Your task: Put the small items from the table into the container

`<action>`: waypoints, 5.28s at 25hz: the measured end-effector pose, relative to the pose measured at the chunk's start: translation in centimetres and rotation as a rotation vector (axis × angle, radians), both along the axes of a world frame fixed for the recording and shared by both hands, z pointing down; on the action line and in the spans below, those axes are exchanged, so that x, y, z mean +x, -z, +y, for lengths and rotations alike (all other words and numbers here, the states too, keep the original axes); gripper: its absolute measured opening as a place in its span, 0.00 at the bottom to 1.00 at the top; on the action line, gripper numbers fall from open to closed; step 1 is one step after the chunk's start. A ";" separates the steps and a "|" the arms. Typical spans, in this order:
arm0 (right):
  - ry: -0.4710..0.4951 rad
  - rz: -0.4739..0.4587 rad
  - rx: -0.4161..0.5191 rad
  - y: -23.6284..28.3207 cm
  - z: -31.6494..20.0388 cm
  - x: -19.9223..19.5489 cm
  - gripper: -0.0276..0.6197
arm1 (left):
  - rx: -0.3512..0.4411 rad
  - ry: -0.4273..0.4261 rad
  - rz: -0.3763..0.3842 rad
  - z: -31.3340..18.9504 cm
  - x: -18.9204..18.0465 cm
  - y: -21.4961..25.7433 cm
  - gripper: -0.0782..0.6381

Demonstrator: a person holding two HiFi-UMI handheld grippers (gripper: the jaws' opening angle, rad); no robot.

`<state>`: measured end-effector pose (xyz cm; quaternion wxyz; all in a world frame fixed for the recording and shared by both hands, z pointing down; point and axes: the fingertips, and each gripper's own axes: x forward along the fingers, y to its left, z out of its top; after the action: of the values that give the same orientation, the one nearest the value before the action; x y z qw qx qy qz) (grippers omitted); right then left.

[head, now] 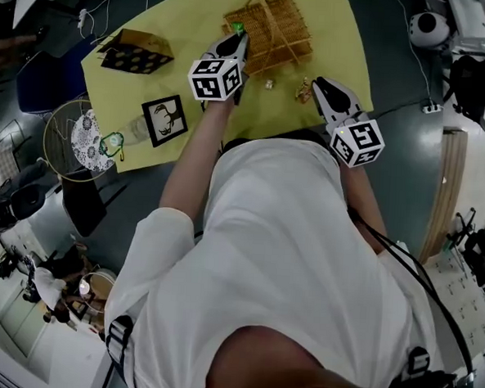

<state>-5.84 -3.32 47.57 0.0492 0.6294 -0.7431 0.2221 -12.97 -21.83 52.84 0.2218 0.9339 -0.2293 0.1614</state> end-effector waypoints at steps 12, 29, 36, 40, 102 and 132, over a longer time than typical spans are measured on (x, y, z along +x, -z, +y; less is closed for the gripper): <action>0.004 -0.010 -0.018 -0.7 0.7 0.0 0.11 | 0.041 0.026 -0.066 -0.5 -0.7 -2.1 0.31; 0.021 -0.019 -0.028 -1.3 1.6 -0.6 0.11 | 0.035 0.024 -0.078 0.0 -1.1 -1.4 0.43; 0.016 -0.024 -0.035 -1.8 1.6 -0.5 0.11 | 0.176 0.020 -0.076 1.0 -1.6 0.6 0.30; 0.031 -0.028 -0.036 -1.9 1.7 -0.9 0.11 | 0.200 0.027 -0.060 2.0 -2.1 1.8 0.18; 0.300 0.037 -0.591 -29.2 3.1 1.5 0.44 | 0.098 0.174 -0.128 14.6 -10.9 -0.5 0.12; 0.267 0.222 -0.413 -16.6 -0.6 0.4 0.34 | 0.162 0.156 -0.051 12.2 -13.4 1.9 0.12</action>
<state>-5.48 -3.89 64.20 0.2863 0.5229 -0.7486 0.2901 -26.33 -9.66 50.91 0.1515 0.9237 -0.3190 0.1485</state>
